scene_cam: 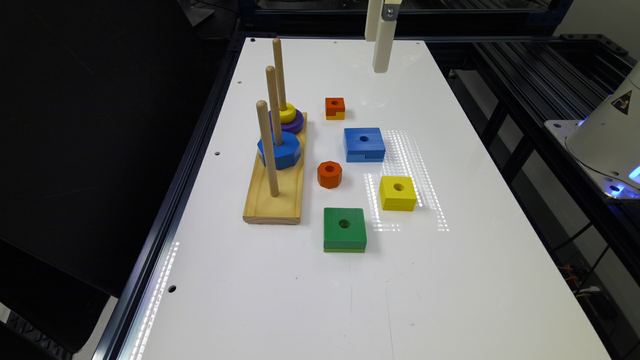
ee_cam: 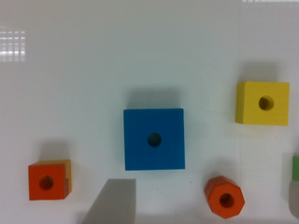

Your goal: Pick up blue block.

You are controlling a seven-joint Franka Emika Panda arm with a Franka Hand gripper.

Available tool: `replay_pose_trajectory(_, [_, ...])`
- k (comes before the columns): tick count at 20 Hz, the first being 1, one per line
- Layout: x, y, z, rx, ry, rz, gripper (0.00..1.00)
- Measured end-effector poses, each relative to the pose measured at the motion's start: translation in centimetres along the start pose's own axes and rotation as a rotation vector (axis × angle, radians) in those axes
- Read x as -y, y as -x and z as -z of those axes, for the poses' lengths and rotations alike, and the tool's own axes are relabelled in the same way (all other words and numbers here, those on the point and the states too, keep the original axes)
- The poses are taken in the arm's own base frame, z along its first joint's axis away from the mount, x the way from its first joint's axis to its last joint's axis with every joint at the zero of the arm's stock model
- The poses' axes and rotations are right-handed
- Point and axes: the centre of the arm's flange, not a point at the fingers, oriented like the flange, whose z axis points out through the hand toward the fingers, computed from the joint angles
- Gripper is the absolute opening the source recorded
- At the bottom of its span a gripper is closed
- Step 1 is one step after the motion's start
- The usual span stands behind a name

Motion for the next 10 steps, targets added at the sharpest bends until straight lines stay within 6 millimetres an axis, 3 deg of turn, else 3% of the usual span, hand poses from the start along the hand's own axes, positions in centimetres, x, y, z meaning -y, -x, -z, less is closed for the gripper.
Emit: replay_pose_trajectory(10, [-0.57,-0.59,0.0,0.0,0.0,-0.007,1.0])
